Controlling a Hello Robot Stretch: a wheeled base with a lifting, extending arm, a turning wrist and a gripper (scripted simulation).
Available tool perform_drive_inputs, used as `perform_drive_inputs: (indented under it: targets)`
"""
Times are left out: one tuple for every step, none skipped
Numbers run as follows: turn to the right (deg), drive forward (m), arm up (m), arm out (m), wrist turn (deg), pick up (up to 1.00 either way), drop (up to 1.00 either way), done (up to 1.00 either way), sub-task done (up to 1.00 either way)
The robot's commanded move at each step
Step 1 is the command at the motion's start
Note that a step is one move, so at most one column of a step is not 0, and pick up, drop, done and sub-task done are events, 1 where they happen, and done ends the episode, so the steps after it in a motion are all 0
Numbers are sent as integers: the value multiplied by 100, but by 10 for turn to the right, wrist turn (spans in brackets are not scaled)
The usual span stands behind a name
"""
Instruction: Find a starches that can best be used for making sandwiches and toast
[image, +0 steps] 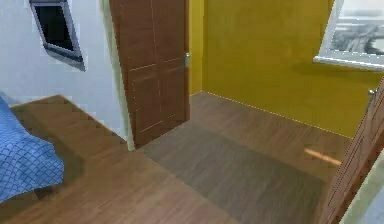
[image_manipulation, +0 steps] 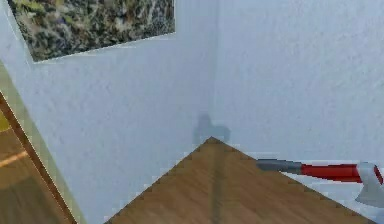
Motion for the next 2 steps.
perform_drive_inputs:
  targets:
    - [-420,0,0,0,0,0,0,0,0]
    - [0,30,0,0,0,0,0,0,0]
